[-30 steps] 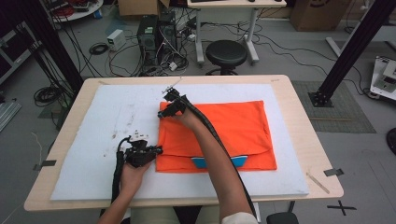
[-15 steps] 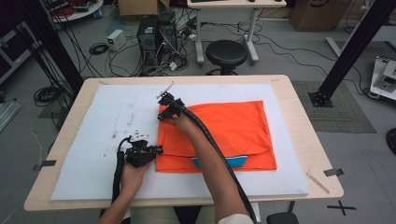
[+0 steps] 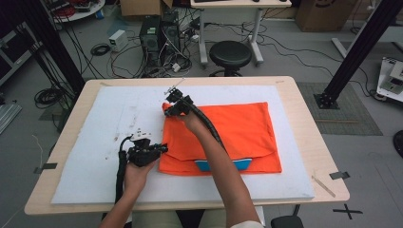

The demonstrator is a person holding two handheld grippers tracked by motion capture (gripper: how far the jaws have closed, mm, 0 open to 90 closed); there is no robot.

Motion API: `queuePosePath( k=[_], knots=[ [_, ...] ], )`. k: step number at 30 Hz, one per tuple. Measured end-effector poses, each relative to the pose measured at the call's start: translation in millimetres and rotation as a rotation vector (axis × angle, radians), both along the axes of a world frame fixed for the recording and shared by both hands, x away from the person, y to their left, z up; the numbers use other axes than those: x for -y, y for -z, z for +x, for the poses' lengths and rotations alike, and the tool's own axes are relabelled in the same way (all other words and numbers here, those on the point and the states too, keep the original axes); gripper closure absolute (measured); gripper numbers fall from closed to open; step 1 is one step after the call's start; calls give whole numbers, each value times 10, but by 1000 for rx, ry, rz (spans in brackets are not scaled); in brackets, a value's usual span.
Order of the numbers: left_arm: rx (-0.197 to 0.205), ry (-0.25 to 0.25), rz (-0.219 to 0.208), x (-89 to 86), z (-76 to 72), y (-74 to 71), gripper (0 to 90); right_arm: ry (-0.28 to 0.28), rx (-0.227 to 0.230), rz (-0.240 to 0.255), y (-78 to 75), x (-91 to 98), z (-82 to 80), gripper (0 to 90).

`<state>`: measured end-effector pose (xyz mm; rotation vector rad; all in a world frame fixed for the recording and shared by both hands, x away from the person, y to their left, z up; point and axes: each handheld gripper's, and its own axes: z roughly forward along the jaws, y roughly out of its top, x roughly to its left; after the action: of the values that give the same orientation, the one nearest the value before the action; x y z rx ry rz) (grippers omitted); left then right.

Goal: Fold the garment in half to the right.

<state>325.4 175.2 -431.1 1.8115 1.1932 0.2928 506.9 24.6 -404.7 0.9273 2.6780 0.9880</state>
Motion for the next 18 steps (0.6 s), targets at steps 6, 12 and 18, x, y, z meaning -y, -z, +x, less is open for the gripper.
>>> queuePosePath(
  k=[6, 12, 18],
  knots=[
    [29, 38, -37, 197, 54, -195, 848, 35, 31, 46, -237, 296, -24, 822],
    [46, 111, -57, 528, 126, -398, 848, 87, 53, 64, -414, 688, -59, 821],
    [58, 184, -61, 914, 185, -560, 847, 125, 81, 68, -549, 1119, -111, 821]
  ],
)
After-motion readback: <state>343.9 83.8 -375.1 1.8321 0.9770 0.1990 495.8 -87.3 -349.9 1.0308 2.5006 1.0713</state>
